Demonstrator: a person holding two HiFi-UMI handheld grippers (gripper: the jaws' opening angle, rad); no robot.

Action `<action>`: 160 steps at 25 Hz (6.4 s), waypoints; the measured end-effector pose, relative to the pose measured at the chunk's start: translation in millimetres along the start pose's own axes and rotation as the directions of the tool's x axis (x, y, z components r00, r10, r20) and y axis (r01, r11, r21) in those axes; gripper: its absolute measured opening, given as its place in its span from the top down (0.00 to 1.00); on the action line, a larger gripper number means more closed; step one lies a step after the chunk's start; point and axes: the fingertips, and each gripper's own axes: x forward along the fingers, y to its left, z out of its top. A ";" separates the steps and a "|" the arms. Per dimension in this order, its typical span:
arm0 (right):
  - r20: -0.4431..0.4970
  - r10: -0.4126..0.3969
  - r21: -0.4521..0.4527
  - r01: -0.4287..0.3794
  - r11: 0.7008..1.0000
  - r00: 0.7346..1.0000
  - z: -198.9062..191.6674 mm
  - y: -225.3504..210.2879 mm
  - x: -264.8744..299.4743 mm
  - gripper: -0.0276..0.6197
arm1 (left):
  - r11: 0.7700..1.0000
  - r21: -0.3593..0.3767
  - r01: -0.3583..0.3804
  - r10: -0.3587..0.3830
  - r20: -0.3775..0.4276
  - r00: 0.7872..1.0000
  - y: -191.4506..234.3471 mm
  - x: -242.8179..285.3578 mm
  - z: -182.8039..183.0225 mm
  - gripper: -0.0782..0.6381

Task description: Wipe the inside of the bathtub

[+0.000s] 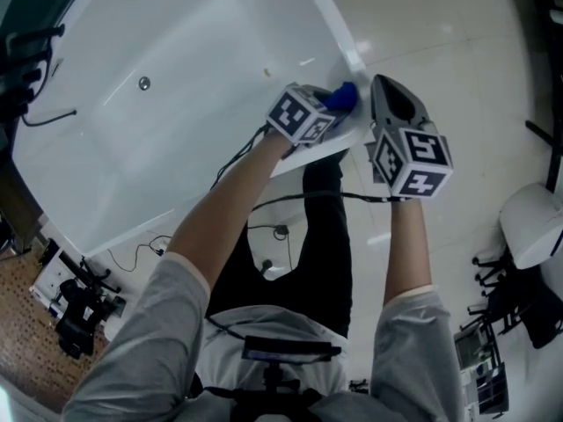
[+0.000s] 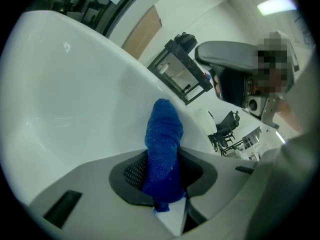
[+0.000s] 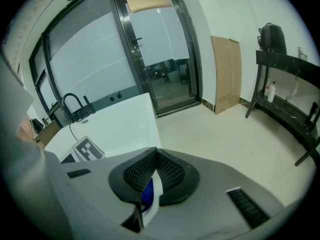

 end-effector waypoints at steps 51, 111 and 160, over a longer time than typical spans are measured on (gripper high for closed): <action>-0.080 0.391 -0.121 -0.399 0.909 0.917 -58.6 147.6 290.5 0.94 | 0.981 -0.133 -0.142 0.135 -0.059 0.989 255.6 93.1 -166.5 0.72; -0.114 0.332 -0.013 -0.336 0.942 0.936 -88.3 142.5 331.9 0.94 | 0.871 0.026 -0.490 0.467 -0.349 0.812 406.3 30.5 -268.3 0.72; 0.014 0.204 -0.066 -0.203 0.977 0.979 34.7 111.5 136.7 0.94 | 0.986 -0.038 0.162 -0.163 -0.042 0.986 88.4 42.7 -79.2 0.73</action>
